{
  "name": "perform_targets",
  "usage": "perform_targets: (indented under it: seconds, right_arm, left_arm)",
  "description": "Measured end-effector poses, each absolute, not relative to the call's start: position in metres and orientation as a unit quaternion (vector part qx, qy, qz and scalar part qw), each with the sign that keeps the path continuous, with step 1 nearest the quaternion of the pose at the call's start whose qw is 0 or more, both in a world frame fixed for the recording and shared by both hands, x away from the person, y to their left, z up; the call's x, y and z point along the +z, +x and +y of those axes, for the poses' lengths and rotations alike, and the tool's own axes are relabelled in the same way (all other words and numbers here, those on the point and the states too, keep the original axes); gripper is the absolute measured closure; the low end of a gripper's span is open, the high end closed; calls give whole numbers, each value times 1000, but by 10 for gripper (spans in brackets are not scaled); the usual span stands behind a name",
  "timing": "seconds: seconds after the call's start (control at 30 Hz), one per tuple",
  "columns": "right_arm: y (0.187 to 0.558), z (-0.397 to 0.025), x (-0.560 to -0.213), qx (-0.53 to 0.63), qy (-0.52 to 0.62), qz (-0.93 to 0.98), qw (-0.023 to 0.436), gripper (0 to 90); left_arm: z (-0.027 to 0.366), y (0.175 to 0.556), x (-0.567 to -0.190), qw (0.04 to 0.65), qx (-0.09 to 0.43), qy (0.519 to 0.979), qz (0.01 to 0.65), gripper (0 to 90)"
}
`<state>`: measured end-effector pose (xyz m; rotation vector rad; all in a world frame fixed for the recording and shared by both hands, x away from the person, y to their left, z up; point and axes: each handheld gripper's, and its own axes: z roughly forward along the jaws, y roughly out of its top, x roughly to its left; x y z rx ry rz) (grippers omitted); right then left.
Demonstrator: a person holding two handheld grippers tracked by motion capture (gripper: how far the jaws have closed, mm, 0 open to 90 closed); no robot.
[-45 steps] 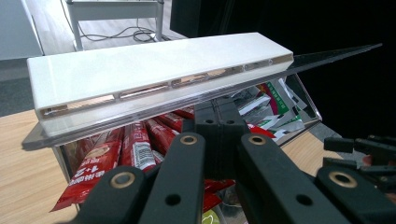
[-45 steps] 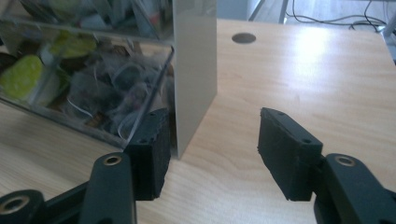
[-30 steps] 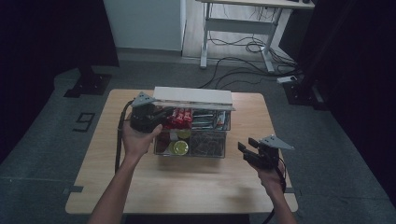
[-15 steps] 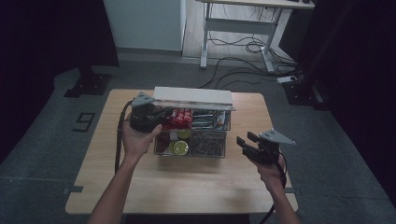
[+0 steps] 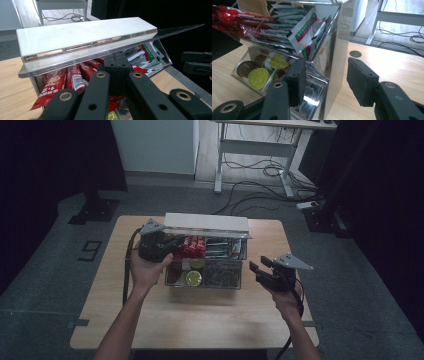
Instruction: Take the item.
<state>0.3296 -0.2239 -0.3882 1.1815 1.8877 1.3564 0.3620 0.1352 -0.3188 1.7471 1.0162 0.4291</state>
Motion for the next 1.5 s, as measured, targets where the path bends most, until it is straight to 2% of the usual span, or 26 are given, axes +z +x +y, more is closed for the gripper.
perform_targets:
  seconds: [0.63,1.5]
  right_arm:
    - [338,-203,-371,509,418,705,263,503]
    - [352,-184,-368,506,411,713,261,526]
  left_arm:
    - [134,362,-319,511,179,727,423,899]
    - [134,363,-318,510,178,728,422,899]
